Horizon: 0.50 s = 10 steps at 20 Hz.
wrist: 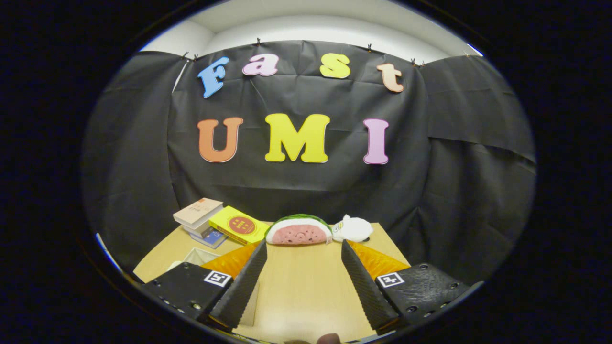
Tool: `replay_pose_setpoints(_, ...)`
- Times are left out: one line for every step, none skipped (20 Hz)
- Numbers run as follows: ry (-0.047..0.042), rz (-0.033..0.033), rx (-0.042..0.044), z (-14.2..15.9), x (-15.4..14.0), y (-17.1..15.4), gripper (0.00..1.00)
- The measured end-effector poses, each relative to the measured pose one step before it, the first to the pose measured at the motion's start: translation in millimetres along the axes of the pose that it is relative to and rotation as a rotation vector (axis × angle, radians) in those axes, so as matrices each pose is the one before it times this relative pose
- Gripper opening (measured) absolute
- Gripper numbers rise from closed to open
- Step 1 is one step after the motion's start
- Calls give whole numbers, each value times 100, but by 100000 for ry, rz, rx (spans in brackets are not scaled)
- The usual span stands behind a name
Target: Open the storage box then place both shoes into the box .Put the left shoe in first, then the right shoe, with the right side of both shoes facing outward in a uniform manner.
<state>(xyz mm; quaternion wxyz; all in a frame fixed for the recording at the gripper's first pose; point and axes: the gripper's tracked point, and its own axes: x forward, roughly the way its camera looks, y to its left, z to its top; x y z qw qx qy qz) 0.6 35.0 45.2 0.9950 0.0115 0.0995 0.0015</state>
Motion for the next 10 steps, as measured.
replay_pose_setpoints(-258,-382,685,-72,18,234,95)
replay_pose_setpoints(192,-6,998,-80,-10,295,95)
replay_pose_setpoints(492,260,966,-305,-102,512,95)
replay_pose_setpoints(-75,243,549,-27,-120,386,95)
replay_pose_setpoints(-415,-747,-495,-81,79,161,95)
replay_pose_setpoints(-1064,-658,-1031,122,7,162,95)
replay_pose_setpoints(-381,-296,-698,-174,-21,426,95)
replay_pose_setpoints(230,198,-19,-247,-114,449,95)
replay_pose_setpoints(441,150,202,-284,-19,376,95)
replay_pose_setpoints(125,50,26,-67,-32,272,95)
